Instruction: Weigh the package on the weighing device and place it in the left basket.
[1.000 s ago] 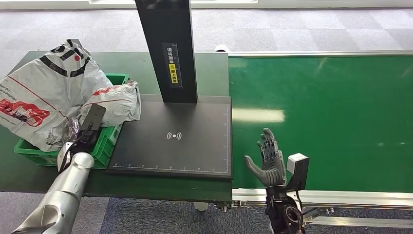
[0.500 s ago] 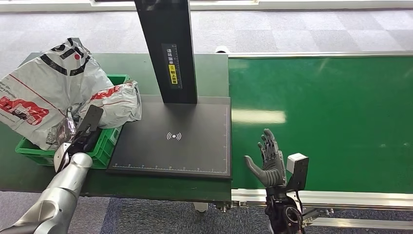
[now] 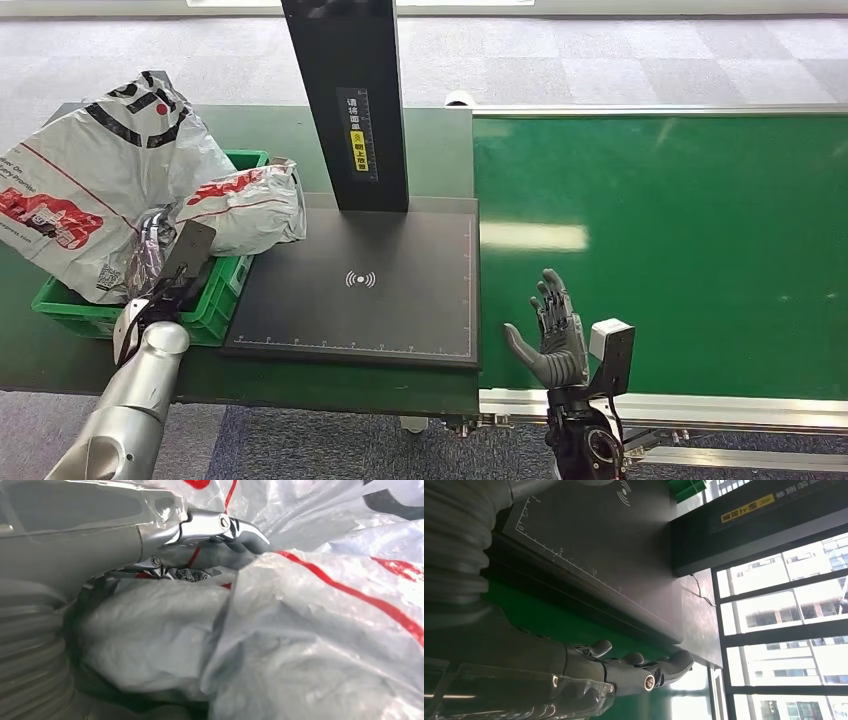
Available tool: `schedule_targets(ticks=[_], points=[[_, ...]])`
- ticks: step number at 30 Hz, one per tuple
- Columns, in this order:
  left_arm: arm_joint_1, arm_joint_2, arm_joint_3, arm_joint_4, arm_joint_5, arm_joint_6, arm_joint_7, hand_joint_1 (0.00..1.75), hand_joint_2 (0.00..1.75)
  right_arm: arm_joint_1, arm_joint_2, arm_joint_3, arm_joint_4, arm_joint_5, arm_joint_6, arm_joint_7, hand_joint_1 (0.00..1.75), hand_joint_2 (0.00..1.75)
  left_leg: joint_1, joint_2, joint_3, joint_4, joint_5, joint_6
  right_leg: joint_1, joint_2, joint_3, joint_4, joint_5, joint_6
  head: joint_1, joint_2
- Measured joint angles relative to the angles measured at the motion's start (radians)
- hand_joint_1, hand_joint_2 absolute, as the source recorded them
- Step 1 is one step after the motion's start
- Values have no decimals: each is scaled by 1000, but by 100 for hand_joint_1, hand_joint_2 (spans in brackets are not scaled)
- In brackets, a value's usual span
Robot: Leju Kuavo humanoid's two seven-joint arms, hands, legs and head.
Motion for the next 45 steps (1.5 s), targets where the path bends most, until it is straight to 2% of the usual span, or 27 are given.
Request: schedule_targets(ticks=[9,14,17,20,22,24,28,30,32,35,37,38,42,45], points=[[132,2,-112,-255,-305,-1,177,0,175,11,0,-7,-5,19,13,0,0,175,-1,-12,-10,1,0,2,-2,-12,-2,-5,-2,4,0,0],[160,3,-132,-312,-382,-2,219,0,175,11,2,-11,-6,26,17,-1,0,175,-2,-13,-10,1,0,3,-2,-13,-2,-6,-2,4,0,0],[179,-4,-133,-345,-383,79,192,0,175,15,3,-12,-11,29,18,-2,0,175,-2,-13,-10,1,0,3,-2,-13,-2,-6,-2,4,0,0],[195,-24,-133,-388,-339,230,112,0,175,21,6,-13,-22,29,17,-2,0,175,-2,-10,-10,1,-1,3,-2,-11,-3,-6,-2,5,1,0],[201,-39,-127,-424,-287,321,22,0,175,27,8,-13,-30,28,17,-2,0,175,-2,-8,-10,1,-1,4,-2,-8,-3,-6,-2,5,0,0],[206,-63,-106,-470,-210,367,-121,0,175,33,8,-12,-36,25,15,-4,0,175,-1,-7,-10,1,-1,4,-2,-6,-4,-6,-1,5,0,0],[210,-150,-12,-563,-31,375,-464,0,175,35,8,-9,-39,14,14,-13,0,175,-1,-6,-10,1,-1,4,-1,-6,-4,-6,-1,5,0,0],[218,-191,27,-620,67,375,-579,0,175,35,8,-5,-40,5,13,-18,0,175,-1,-4,-10,1,-1,4,-1,-4,-4,-5,-1,5,0,0],[230,-215,38,-689,159,375,-619,0,175,34,6,1,-39,-5,12,-23,0,175,0,-4,-9,1,-1,4,-1,-3,-4,-5,-1,5,0,0],[251,-230,14,-759,294,373,-627,0,175,30,3,10,-38,-19,11,-34,0,175,-1,-4,-9,1,-1,4,-1,-3,-4,-6,-1,5,0,0],[266,-222,-39,-770,429,341,-629,0,175,27,1,16,-38,-26,12,-50,0,175,-1,-4,-9,1,-1,4,-1,-3,-5,-6,-1,5,0,0],[272,-214,-77,-765,511,294,-629,0,175,27,-1,18,-38,-26,15,-63,0,175,-1,-4,-9,1,-1,4,-1,-4,-4,-6,-1,5,0,0],[287,-182,-228,-701,747,-27,-582,0,175,23,-9,29,-43,-3,51,-128,0,175,-1,-4,-9,1,-1,4,-1,-3,-4,-6,-1,5,0,0],[296,-168,-311,-643,798,-238,-523,0,175,21,-15,43,-56,37,78,-167,0,175,-1,-3,-9,1,-1,4,-1,-2,-4,-6,0,5,0,0]])
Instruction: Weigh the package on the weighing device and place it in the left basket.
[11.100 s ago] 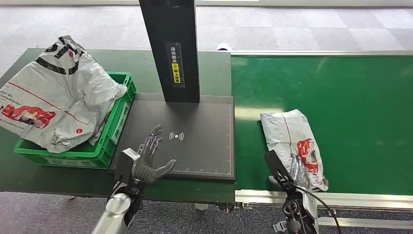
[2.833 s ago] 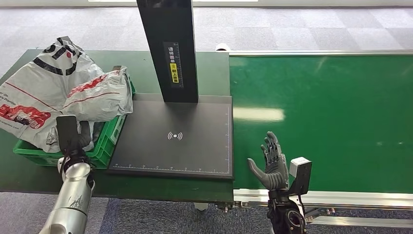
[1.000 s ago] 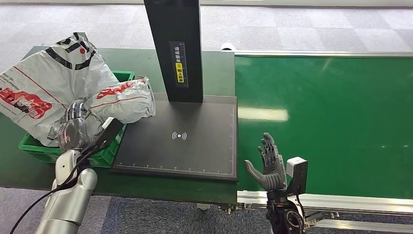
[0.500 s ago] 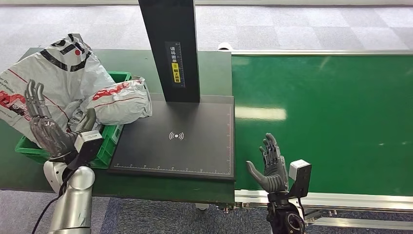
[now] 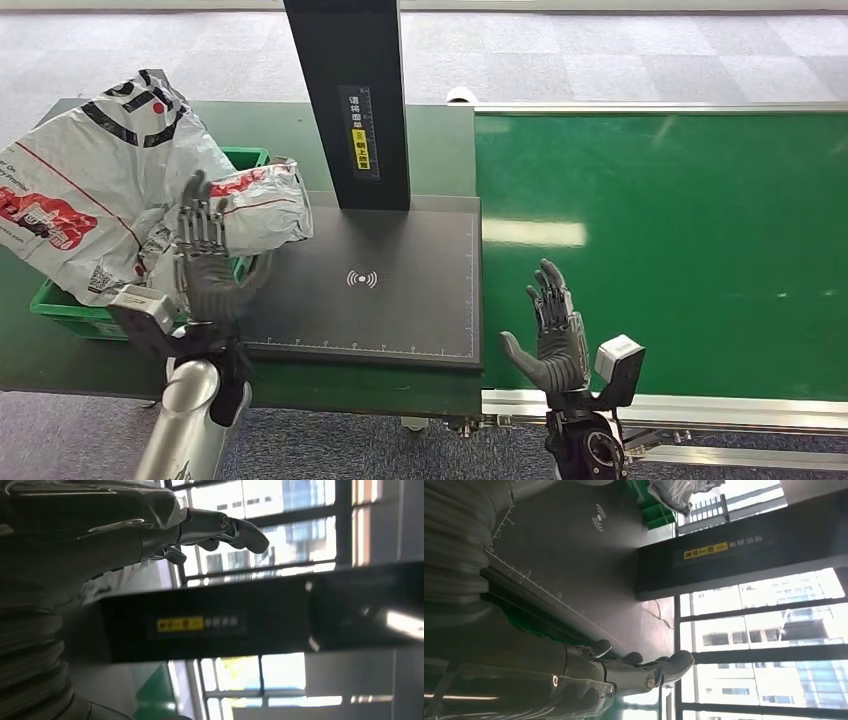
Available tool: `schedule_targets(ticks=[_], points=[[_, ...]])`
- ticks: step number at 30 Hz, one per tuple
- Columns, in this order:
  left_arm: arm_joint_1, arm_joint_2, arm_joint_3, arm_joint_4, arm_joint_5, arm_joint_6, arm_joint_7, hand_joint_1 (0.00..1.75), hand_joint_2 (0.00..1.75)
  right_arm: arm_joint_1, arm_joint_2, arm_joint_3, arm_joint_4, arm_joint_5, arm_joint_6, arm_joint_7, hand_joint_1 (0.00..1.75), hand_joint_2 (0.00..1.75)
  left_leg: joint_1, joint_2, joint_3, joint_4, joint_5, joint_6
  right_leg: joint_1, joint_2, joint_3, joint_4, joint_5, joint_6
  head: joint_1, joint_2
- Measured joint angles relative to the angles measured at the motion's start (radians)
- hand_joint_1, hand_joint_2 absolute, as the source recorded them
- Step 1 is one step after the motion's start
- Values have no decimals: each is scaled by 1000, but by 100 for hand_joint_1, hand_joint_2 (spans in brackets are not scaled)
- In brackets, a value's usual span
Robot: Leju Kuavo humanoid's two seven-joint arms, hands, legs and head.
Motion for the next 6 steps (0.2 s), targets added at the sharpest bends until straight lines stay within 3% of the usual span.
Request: schedule_targets(ticks=[3,6], points=[[19,7,-64,59,-26,-134,43,0,175,-1,-4,16,-20,55,-5,-19,0,175,0,0,0,0,0,0,0,0,0,0,0,0,0,0],[38,7,-100,97,-41,-202,72,0,175,-2,-5,27,-35,88,-21,-27,0,175,0,0,0,0,0,0,0,0,-1,0,0,0,0,0]])
